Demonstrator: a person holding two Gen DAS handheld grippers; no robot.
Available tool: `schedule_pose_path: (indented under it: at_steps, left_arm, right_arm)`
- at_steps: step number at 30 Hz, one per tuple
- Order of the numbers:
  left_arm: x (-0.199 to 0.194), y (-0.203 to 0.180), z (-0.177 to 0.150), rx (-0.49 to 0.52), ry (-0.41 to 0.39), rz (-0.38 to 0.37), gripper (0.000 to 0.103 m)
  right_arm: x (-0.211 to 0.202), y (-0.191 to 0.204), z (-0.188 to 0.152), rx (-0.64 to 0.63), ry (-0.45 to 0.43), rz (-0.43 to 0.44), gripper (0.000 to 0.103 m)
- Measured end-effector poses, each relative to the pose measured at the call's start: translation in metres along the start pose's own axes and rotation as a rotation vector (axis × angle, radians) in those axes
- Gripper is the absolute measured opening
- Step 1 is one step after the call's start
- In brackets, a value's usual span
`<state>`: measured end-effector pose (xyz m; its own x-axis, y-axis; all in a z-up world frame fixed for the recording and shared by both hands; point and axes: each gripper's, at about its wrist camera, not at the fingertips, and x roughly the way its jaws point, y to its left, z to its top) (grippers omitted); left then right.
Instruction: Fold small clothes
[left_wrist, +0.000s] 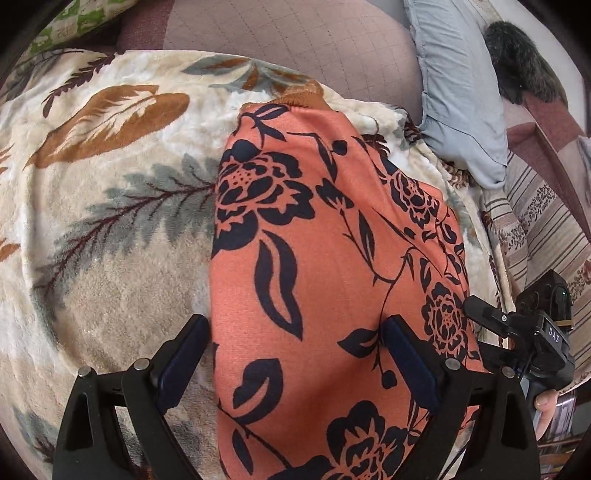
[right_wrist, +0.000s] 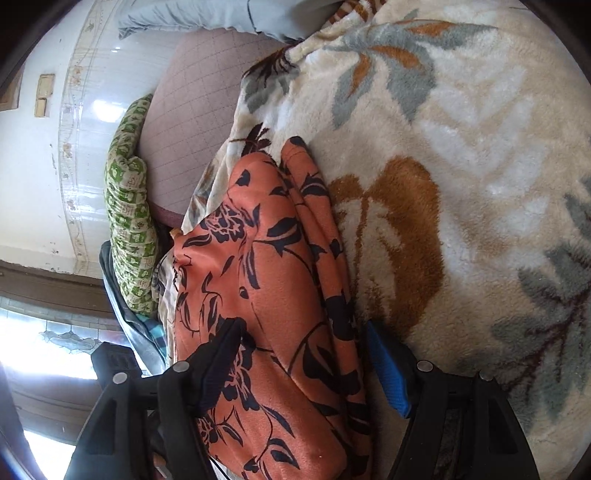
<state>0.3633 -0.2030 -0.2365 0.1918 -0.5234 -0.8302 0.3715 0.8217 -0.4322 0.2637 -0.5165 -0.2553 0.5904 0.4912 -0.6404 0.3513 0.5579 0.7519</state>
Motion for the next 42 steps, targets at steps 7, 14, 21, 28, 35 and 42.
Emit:
schedule_pose_path:
  at_steps: [7, 14, 21, 28, 35, 42]
  left_arm:
    - [-0.004, -0.013, -0.005, 0.056, -0.025, 0.058, 0.063]
    - [-0.027, -0.018, -0.007, 0.081, -0.051, 0.098, 0.041]
    - [-0.083, -0.009, -0.019, 0.064, -0.112, 0.152, 0.041]
    - [-0.108, 0.031, -0.041, 0.029, -0.117, 0.289, 0.050]
    - [-0.109, 0.047, -0.060, 0.050, -0.125, 0.467, 0.072]
    - [-0.219, -0.008, -0.087, 0.220, -0.401, 0.638, 0.082]
  right_arm:
    - [0.010, 0.021, -0.011, -0.098, -0.021, -0.081, 0.039]
    - [-0.001, 0.051, -0.021, -0.200, -0.087, -0.138, 0.032]
    - [-0.015, 0.095, -0.037, -0.311, -0.117, -0.073, 0.030]
    - [0.018, 0.117, -0.068, -0.300, -0.027, 0.015, 0.030]
    - [0.057, 0.103, -0.083, -0.306, 0.046, -0.208, 0.062]
    - [-0.019, 0.139, -0.112, -0.480, -0.178, -0.191, 0.062]
